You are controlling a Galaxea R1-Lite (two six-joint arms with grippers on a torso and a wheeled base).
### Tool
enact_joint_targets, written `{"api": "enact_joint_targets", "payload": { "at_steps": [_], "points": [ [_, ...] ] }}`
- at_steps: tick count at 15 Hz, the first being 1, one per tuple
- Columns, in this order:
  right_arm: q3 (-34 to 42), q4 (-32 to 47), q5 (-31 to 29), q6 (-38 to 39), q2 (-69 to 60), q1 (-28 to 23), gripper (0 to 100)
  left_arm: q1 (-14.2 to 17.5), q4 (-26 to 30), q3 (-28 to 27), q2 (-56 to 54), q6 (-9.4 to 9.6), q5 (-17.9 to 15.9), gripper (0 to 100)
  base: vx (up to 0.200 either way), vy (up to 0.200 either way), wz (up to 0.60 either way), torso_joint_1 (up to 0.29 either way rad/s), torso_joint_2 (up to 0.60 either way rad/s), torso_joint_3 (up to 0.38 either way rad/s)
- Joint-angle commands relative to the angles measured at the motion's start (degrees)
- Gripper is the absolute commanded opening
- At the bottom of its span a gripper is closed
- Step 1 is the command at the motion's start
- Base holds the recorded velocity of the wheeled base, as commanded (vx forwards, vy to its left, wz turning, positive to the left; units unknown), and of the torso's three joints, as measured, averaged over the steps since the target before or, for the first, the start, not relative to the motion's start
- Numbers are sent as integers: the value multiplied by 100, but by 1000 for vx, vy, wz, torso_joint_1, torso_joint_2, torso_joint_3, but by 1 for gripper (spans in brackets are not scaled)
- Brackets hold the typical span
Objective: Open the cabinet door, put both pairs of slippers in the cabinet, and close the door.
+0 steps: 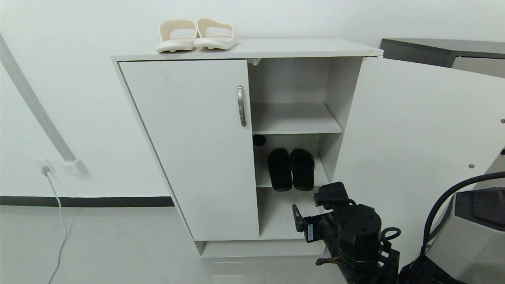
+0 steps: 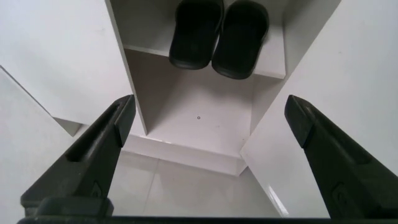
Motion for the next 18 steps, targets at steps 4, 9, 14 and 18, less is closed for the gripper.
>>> {"api": "enact_joint_targets", "payload": {
  "at_steps": [4,9,14,18],
  "points": [
    [0,-3,-9,-8,37,-1,100,0,4,1,7,0,0,0,0,0,0,0,0,0],
    [0,-3,-9,-8,54,-1,100,9,4,1,7,-9,0,0,0,120,0,-1,2,0],
    [0,-82,-9,-8,54,8,100,0,4,1,7,-18,9,0,0,200,0,8,0,2],
    [0,-91,0,-8,54,16,100,0,4,1,7,-26,9,0,0,200,0,-2,-1,6]
  ]
}}
